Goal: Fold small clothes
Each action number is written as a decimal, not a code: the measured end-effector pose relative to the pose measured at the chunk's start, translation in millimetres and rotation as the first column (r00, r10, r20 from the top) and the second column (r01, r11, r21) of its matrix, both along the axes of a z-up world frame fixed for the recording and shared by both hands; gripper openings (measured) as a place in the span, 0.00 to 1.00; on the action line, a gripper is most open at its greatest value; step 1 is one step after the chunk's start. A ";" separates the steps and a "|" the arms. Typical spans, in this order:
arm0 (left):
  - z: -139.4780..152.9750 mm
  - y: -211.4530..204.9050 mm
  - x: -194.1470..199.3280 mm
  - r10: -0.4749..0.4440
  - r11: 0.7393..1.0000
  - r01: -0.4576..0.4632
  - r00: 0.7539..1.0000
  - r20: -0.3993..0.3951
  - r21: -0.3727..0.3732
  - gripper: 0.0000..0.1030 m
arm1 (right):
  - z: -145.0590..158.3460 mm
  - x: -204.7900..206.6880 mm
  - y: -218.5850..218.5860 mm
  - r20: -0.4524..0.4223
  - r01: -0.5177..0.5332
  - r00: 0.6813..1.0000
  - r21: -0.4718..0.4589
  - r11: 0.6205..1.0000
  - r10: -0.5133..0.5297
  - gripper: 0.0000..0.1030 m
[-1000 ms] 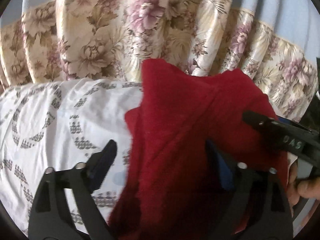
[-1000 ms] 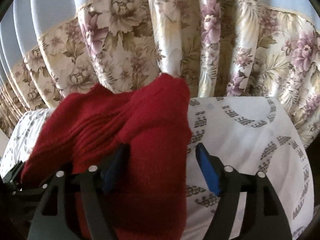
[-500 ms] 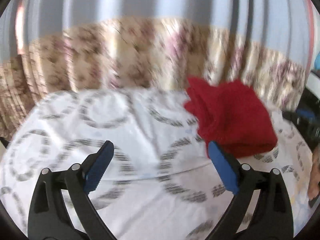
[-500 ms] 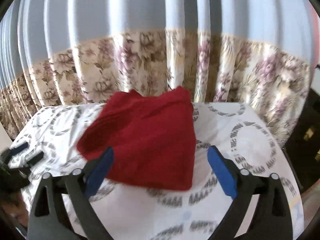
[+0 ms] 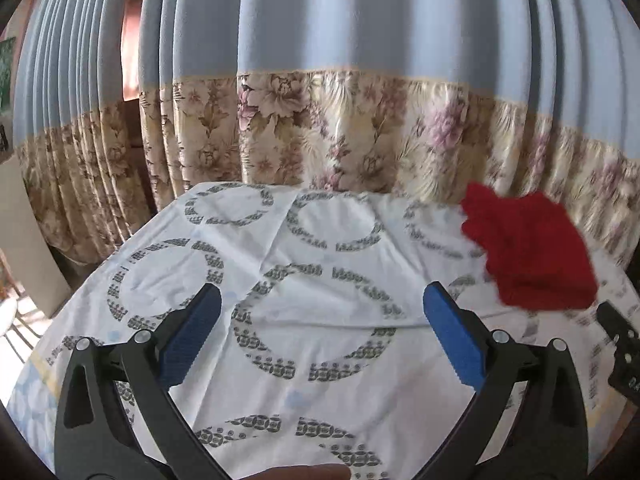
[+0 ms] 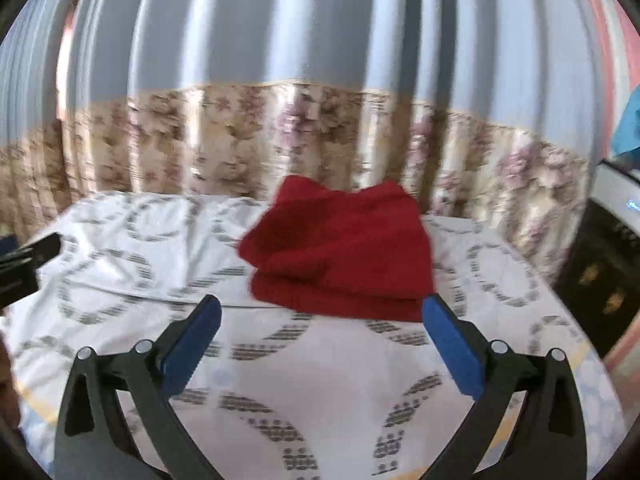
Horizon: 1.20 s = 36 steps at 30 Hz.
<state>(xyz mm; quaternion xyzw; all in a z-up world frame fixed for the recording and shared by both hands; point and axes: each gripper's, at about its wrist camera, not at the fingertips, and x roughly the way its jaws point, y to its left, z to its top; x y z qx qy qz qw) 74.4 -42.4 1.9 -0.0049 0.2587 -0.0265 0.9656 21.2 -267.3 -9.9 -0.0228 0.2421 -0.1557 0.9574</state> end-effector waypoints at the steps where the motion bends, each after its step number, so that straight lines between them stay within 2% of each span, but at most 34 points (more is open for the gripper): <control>1: -2.1 -1.9 -2.1 -0.005 1.000 0.005 1.000 -0.001 0.010 0.97 | -1.6 0.3 0.1 -0.004 -0.003 1.000 -0.003 1.000 0.003 0.98; 5: -5.2 -9.5 -7.7 -0.010 0.999 0.009 1.000 0.022 0.053 0.97 | 0.1 1.6 -9.7 -0.010 -0.015 1.000 0.057 0.998 0.015 0.98; 10: -10.6 -16.6 -5.2 -0.018 0.996 0.018 1.000 -0.001 0.088 0.97 | 8.6 1.6 -29.2 -0.006 0.002 1.000 0.123 0.992 -0.001 0.98; 13: -9.1 -17.0 -7.4 -0.018 0.997 0.017 1.000 0.021 0.077 0.97 | 12.3 0.7 -36.2 0.002 0.008 1.000 0.141 0.990 -0.008 0.98; 22: 6.6 -6.1 -14.2 -0.030 1.000 0.030 0.996 0.083 0.005 0.97 | 17.3 -1.3 -34.7 0.010 0.013 1.000 0.118 0.993 -0.014 0.98; 26: 10.0 -0.8 -14.1 -0.030 0.999 0.033 0.996 0.084 -0.028 0.97 | 19.1 -3.0 -33.7 0.009 0.001 1.000 0.121 0.993 -0.002 0.98; 36: 10.6 -1.0 -15.1 -0.031 0.999 0.032 0.995 0.094 -0.010 0.97 | 23.6 -5.1 -32.9 0.011 -0.021 1.000 0.107 0.994 0.020 0.98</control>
